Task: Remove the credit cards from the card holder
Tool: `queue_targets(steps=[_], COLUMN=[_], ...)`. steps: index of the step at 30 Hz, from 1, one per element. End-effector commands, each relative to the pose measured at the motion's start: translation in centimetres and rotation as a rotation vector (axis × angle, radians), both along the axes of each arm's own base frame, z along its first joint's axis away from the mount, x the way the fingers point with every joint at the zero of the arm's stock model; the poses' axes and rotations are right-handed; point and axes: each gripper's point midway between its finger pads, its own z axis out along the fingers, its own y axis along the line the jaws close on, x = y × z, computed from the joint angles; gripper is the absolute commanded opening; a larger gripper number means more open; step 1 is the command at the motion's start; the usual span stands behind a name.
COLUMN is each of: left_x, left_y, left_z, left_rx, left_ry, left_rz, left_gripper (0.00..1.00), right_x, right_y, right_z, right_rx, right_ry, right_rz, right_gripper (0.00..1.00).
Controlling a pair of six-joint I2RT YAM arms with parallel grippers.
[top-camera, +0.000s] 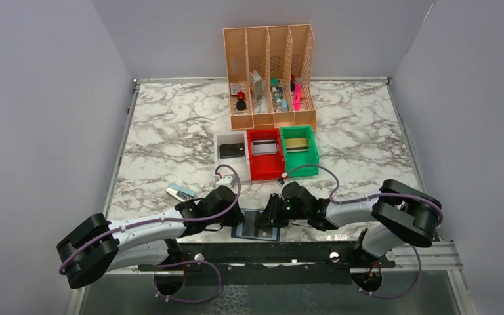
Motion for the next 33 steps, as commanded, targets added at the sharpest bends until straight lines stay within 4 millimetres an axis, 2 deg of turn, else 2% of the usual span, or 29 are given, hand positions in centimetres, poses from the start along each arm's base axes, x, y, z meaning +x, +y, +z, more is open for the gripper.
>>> queue_targets(steps=[1,4,7,15,26,29,33], left_x=[-1.1,-1.1,-1.1,-1.0,-0.7,-0.4,0.3], left_y=[2.0,2.0,1.9,2.0,2.2,2.0,1.9], left_z=[-2.0,-1.9,-1.8,-1.5,-1.0,-0.3,1.0], left_rx=[0.103,0.102,0.099,0.085,0.08,0.062,0.036], left_ry=[0.032,0.031,0.028,0.016,-0.009,-0.032,-0.07], left_rz=[-0.014,-0.015,-0.016,-0.011,0.003,0.007,0.029], left_gripper=[0.05,0.05,0.04,0.04,0.03,0.09,0.26], right_x=[0.3,0.2,0.0,0.0,0.5,0.6,1.2], right_y=[0.0,0.1,0.4,0.0,-5.4,-6.1,-6.6], right_z=[0.4,0.6,0.6,0.6,1.4,2.4,4.1], right_rx=[0.046,0.064,0.077,0.067,-0.068,-0.059,-0.045], right_ry=[0.005,0.002,-0.001,-0.017,-0.126,-0.176,-0.264], right_rz=[-0.037,-0.037,-0.01,-0.007,-0.099,-0.103,-0.099], right_gripper=[0.24,0.23,0.15,0.06,0.01,0.01,0.01])
